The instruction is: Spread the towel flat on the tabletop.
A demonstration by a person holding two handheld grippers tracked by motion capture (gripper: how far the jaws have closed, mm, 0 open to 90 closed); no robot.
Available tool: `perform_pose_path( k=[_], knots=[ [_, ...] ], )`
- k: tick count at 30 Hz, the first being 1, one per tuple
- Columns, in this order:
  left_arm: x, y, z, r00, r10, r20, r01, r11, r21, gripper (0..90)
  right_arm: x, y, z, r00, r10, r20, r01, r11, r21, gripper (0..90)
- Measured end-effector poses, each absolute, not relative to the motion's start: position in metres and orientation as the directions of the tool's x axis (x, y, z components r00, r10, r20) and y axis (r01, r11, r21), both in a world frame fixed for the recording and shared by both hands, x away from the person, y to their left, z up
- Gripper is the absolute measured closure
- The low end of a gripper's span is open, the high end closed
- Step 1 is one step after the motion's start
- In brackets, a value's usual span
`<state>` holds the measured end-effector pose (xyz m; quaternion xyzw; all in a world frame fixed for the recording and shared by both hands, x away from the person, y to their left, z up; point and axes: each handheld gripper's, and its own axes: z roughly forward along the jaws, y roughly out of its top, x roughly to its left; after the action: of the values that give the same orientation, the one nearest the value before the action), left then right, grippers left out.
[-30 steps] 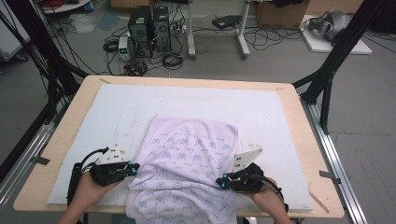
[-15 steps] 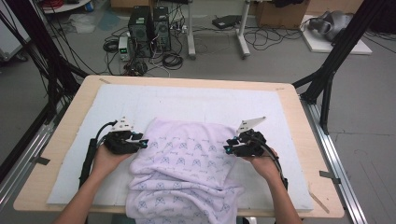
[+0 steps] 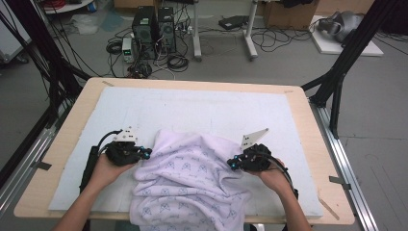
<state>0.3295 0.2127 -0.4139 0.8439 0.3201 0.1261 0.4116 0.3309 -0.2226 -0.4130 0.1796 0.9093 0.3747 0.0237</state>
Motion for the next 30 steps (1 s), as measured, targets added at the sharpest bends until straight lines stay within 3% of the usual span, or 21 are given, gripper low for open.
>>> perform_pose_path(
  k=[1,5,10,12,13,14,15,18,21,24,26,27,28,29,30],
  knots=[
    [0.334,0.213,-0.414,0.743,0.667,-0.057,0.45,-0.435,0.78,68.9,0.334,-0.225,-0.411,-0.922,0.378,0.078,0.322,0.641,0.697,75.2],
    [0.357,0.212,-0.424,0.665,0.743,-0.075,0.511,-0.38,0.771,61.5,0.351,-0.239,-0.412,-0.842,0.537,0.039,0.412,0.596,0.689,62.7],
    [0.379,0.209,-0.441,0.596,0.794,-0.118,0.578,-0.323,0.749,56.6,0.368,-0.242,-0.428,-0.807,0.589,0.037,0.464,0.594,0.657,58.5],
    [0.379,0.207,-0.445,0.599,0.795,-0.098,0.571,-0.338,0.748,60.1,0.372,-0.24,-0.434,-0.801,0.596,0.044,0.481,0.599,0.641,62.1],
    [0.379,0.208,-0.444,0.626,0.774,-0.096,0.557,-0.357,0.75,69.9,0.374,-0.239,-0.435,-0.805,0.593,0.038,0.471,0.598,0.649,68.4],
    [0.379,0.208,-0.445,0.648,0.752,-0.12,0.56,-0.363,0.745,87.0,0.376,-0.239,-0.436,-0.808,0.588,0.046,0.47,0.594,0.652,78.2],
    [0.378,0.207,-0.443,0.649,0.753,-0.105,0.555,-0.376,0.742,86.9,0.378,-0.238,-0.435,-0.818,0.571,0.063,0.468,0.598,0.651,87.8],
    [0.38,0.207,-0.438,0.655,0.753,-0.069,0.55,-0.412,0.727,87.5,0.388,-0.232,-0.43,-0.854,0.51,0.104,0.462,0.652,0.601,89.0],
    [0.393,0.209,-0.421,0.615,0.787,-0.045,0.538,-0.377,0.754,87.7,0.401,-0.226,-0.413,-0.867,0.496,0.043,0.421,0.685,0.595,89.1],
    [0.415,0.209,-0.388,0.556,0.832,0.004,0.491,-0.332,0.805,87.6,0.426,-0.229,-0.377,-0.827,0.56,-0.046,0.404,0.649,0.644,89.1],
    [0.432,0.211,-0.36,0.501,0.865,0.021,0.425,-0.267,0.865,87.3,0.44,-0.232,-0.348,-0.747,0.646,-0.161,0.378,0.61,0.696,87.1],
    [0.439,0.212,-0.349,0.459,0.888,0.034,0.399,-0.24,0.885,85.8,0.447,-0.234,-0.335,-0.679,0.705,-0.203,0.372,0.57,0.733,77.2],
    [0.445,0.212,-0.342,0.42,0.906,0.056,0.383,-0.233,0.894,78.0,0.453,-0.238,-0.326,-0.603,0.77,-0.209,0.386,0.511,0.768,65.6],
    [0.45,0.214,-0.34,0.403,0.914,0.049,0.398,-0.223,0.89,64.1,0.458,-0.243,-0.322,-0.565,0.806,-0.174,0.408,0.457,0.791,64.7],
    [0.454,0.216,-0.341,0.411,0.911,0.035,0.433,-0.229,0.872,56.5,0.461,-0.246,-0.324,-0.57,0.811,-0.132,0.425,0.428,0.798,61.1]
  ],
)
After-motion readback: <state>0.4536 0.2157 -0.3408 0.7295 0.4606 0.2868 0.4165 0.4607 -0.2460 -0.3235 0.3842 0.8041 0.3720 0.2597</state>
